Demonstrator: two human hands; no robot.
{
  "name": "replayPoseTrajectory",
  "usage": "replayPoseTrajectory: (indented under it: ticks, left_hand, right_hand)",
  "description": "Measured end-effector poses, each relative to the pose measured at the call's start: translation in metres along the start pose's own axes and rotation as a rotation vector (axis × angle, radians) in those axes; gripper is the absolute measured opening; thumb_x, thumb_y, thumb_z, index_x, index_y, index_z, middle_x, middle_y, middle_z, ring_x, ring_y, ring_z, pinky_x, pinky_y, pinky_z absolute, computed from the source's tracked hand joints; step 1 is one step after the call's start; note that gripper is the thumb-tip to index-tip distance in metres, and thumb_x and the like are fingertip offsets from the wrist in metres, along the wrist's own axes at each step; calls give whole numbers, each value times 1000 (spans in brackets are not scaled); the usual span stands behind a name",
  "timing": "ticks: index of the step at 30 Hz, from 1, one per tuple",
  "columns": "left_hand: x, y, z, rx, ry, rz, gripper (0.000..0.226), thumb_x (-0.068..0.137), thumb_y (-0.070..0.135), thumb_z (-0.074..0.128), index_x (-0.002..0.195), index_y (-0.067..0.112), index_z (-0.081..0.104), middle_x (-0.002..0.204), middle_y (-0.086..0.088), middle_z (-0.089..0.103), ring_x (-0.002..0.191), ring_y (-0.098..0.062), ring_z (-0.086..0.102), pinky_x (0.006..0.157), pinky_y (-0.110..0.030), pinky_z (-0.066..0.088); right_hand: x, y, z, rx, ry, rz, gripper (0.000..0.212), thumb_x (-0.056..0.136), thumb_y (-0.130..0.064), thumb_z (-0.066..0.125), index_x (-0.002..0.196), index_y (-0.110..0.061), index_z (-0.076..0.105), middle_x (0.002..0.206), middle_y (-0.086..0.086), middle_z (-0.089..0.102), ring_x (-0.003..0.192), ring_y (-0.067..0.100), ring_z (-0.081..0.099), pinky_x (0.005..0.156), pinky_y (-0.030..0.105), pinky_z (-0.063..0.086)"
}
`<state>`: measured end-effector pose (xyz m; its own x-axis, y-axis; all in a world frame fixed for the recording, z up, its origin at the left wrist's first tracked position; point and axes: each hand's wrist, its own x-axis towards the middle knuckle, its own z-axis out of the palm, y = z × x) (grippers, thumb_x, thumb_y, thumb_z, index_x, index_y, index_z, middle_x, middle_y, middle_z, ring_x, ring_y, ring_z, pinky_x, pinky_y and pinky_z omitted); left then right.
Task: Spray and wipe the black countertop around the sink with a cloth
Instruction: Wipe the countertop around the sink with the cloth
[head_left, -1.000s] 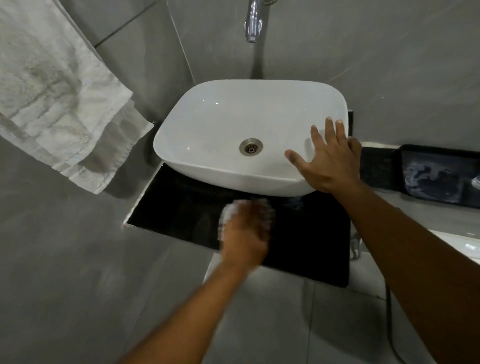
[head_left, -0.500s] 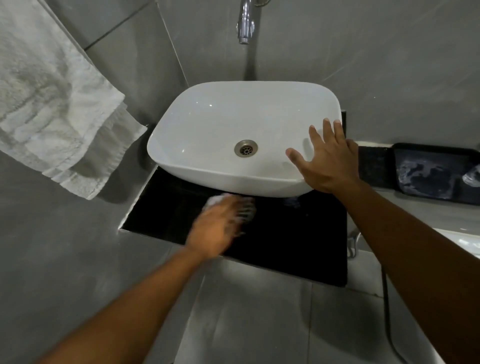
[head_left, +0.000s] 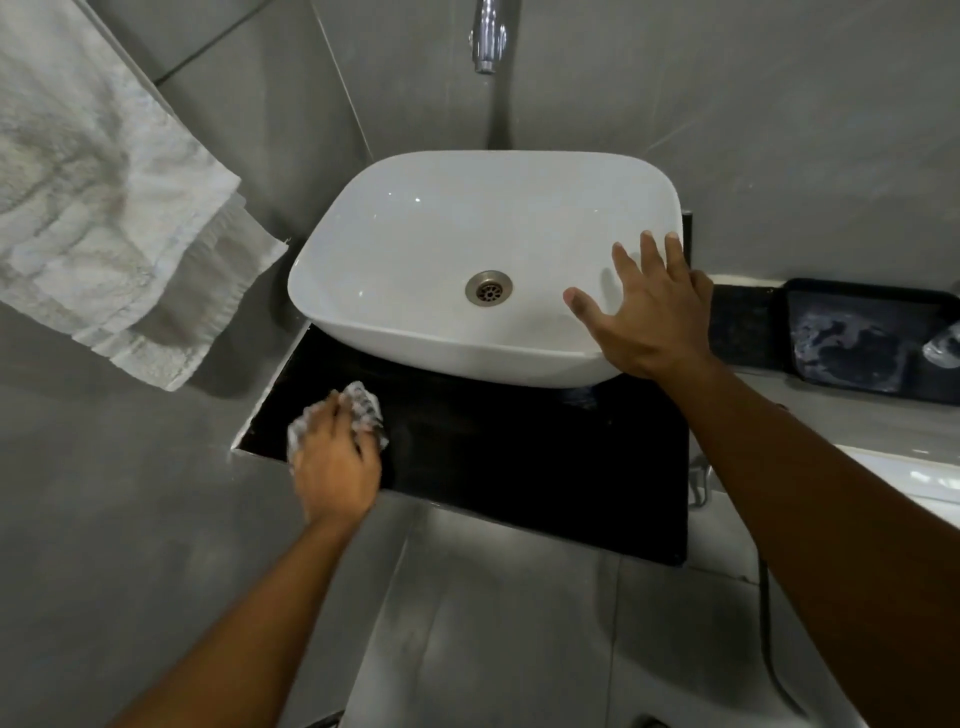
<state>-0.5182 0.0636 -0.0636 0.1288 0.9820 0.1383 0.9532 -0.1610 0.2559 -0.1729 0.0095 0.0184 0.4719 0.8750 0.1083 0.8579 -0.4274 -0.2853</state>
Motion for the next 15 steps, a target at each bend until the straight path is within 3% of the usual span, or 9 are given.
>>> replayPoseTrajectory:
  ticks: [4, 10, 12, 15]
  left_hand:
    - [-82, 79, 19, -131, 17, 39, 53, 87, 24, 42, 137, 7, 51, 144, -17, 49, 136, -39, 39, 117, -54, 19]
    - [-159, 193, 41, -219, -139, 231, 56, 93, 30, 45, 147, 17, 36, 153, -7, 38, 143, -31, 29, 121, -42, 0]
    - [-181, 217, 48, -198, -209, 341, 56, 95, 33, 45, 148, 17, 34, 156, -4, 34, 145, -28, 26, 120, -42, 5]
    - [-180, 227, 54, -174, -224, 504, 55, 93, 35, 45, 145, 17, 39, 154, -2, 39, 143, -26, 31, 117, -41, 24]
  right_hand:
    - [-1, -2, -1, 20, -3, 10, 92, 83, -81, 22, 155, -23, 19, 165, 8, 9, 151, 30, -2, 118, 55, 5]
    - [-3, -3, 1, 15, 28, 14, 90, 84, -79, 23, 154, -23, 21, 165, 8, 11, 151, 29, -1, 117, 54, 7]
    - [-4, -2, 0, 30, 20, 16, 89, 85, -79, 24, 154, -22, 21, 165, 8, 11, 151, 29, -2, 117, 55, 7]
    - [-5, -1, -2, 39, 25, 10, 88, 86, -77, 25, 154, -22, 23, 164, 8, 12, 151, 29, -1, 117, 55, 8]
